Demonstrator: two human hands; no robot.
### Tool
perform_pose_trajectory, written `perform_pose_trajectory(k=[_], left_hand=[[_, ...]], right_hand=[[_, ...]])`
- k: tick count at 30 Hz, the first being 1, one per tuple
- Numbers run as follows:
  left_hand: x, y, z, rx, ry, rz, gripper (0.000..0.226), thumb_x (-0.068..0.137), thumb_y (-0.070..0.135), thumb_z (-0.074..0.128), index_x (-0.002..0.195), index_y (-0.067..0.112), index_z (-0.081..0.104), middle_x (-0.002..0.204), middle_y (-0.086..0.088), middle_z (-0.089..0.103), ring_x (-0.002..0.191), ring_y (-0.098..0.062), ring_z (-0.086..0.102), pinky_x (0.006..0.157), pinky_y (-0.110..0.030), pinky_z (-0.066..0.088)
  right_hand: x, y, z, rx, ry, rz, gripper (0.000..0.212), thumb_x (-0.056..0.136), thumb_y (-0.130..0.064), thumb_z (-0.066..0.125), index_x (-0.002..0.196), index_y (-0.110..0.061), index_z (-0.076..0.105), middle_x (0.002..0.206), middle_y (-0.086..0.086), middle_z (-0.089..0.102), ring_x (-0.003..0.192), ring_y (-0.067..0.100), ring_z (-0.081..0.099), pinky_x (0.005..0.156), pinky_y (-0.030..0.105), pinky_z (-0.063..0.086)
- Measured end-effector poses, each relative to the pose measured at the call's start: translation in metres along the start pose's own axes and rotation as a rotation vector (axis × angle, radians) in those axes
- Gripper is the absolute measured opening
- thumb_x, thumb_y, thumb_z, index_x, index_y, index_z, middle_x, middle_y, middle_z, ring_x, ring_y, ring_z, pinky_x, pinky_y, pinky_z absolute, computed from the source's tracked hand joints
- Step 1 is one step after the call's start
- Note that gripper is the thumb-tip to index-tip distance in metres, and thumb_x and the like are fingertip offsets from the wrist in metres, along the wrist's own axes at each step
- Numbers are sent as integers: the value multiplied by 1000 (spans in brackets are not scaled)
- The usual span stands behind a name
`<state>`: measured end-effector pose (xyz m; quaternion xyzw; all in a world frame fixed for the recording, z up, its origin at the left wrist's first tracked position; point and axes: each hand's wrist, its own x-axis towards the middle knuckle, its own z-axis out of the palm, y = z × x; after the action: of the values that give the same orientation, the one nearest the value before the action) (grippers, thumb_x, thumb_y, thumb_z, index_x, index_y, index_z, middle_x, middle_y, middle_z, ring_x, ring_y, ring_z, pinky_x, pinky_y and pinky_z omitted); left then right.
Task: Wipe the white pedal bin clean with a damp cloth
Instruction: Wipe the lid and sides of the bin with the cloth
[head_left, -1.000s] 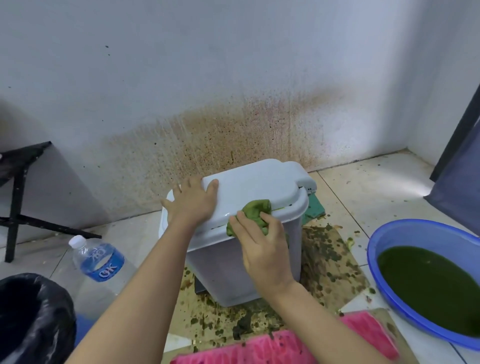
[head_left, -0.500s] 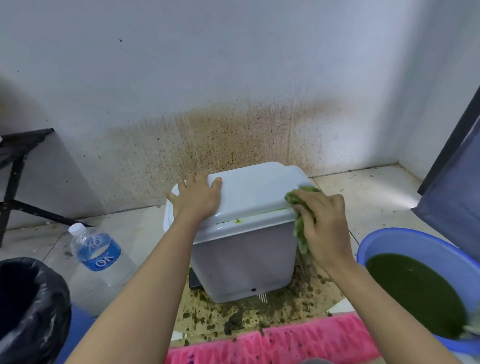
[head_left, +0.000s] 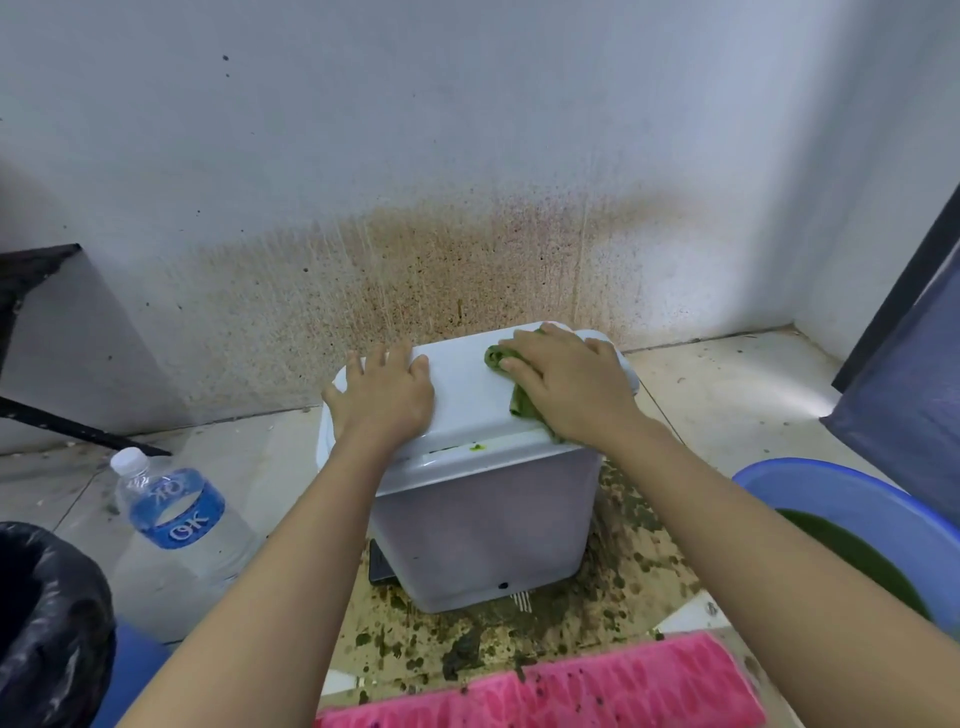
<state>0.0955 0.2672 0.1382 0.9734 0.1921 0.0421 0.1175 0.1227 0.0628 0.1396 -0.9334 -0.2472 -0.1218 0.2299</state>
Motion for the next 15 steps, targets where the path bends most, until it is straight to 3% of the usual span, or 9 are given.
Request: perform_pose_trajectory(k=[3,5,8,12,15], left_hand=[[-2,1,0,5,-3,-14,54,105,43,14,157,32,21,167,3,13,154,-26,3,116,-62,7],[-2,3,-1,2,-8,-25,54,105,43,13,158,32,19,168,2,10,155,-26,2,116,-62,6],[-3,6,-1,10,-15,-33,55,105,42,12,159,30,16,168,-1,8,155,-28,-1,117,-63,3],[-4,12,1,25,-23,-30,54,105,38,10,158,27,16,168,-3,8,154,-33,-3,114,-68,2],[-4,13,1,23,-18,-32,55,106,38,11,159,25,15,168,-3,7,154,-35,-4,114,-69,2]], right_hand=[[19,20,-11,111,46,179,27,100,-44,38,91,-30,60,93,-8,59,98,20,55,81,39,38],[31,26,-13,142,63,311,30,100,-44,39,95,-27,64,95,-2,64,94,25,58,75,37,45],[41,21,-11,81,48,429,35,101,-42,36,108,-22,63,104,5,64,102,30,56,79,39,47],[27,5,-7,-1,76,322,36,103,-37,37,125,-23,61,123,5,61,120,29,46,91,42,40],[11,-18,2,-35,86,207,34,102,-35,38,120,-22,64,121,1,63,121,25,45,91,41,38]])
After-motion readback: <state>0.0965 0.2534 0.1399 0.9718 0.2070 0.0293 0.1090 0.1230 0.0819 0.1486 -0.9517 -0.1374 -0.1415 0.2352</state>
